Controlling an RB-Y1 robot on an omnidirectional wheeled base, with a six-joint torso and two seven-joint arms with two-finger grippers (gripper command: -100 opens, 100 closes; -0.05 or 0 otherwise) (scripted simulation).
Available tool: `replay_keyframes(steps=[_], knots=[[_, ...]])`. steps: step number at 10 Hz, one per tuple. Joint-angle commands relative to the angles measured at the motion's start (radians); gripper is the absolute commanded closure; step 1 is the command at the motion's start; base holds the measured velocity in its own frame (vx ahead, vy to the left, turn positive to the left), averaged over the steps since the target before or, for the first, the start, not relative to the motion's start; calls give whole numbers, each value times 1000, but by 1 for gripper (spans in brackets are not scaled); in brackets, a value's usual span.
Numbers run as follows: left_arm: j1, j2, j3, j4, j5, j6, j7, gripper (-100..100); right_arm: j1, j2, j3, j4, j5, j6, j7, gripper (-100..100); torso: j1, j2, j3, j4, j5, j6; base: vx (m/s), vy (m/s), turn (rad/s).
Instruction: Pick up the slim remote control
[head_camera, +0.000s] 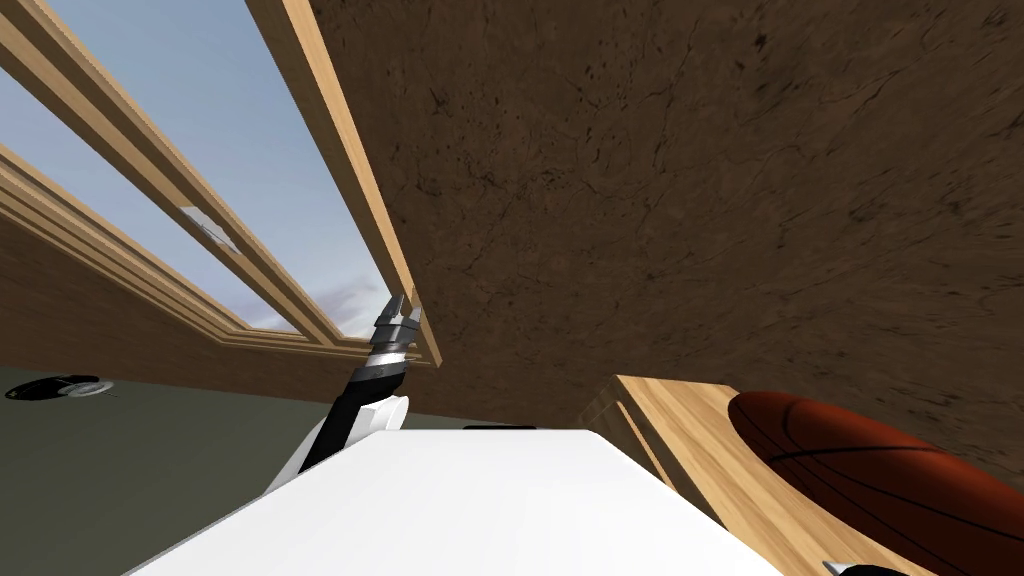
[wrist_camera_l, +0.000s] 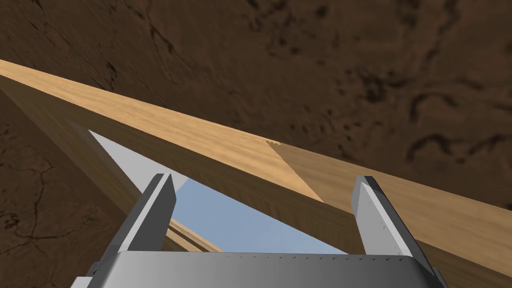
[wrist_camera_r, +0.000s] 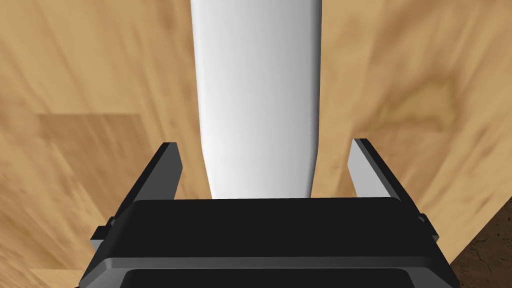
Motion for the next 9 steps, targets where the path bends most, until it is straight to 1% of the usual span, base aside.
replay_keyframes(steps=[1, 2, 6, 7, 8, 9], knots=[[0, 0, 0, 0, 0, 0, 0, 0, 0, 0, 0, 0, 0, 0, 0, -100, 0, 0, 0, 0, 0, 0, -11, -7, 5], [0, 0, 0, 0, 0, 0, 0, 0, -1, 1, 2, 1, 0, 2, 3, 100, 0, -1, 0, 0, 0, 0, 0, 0, 0], [0, 0, 0, 0, 0, 0, 0, 0, -1, 1, 1, 1, 0, 2, 2, 100, 1, -2, -1, 0, 0, 0, 0, 0, 0], [0, 0, 0, 0, 0, 0, 0, 0, -1, 1, 1, 1, 0, 2, 2, 0, 1, -2, -1, 0, 0, 0, 0, 0, 0], [0, 0, 0, 0, 0, 0, 0, 0, 9, -28, -21, 3, 2, -26, -11, 100, 1, -2, -1, 0, 0, 0, 18, 4, -77], [0, 0, 0, 0, 0, 0, 0, 0, 22, -45, -39, -4, 4, -42, -23, 100, 2, -3, -2, -1, 1, 0, 33, 13, -77]])
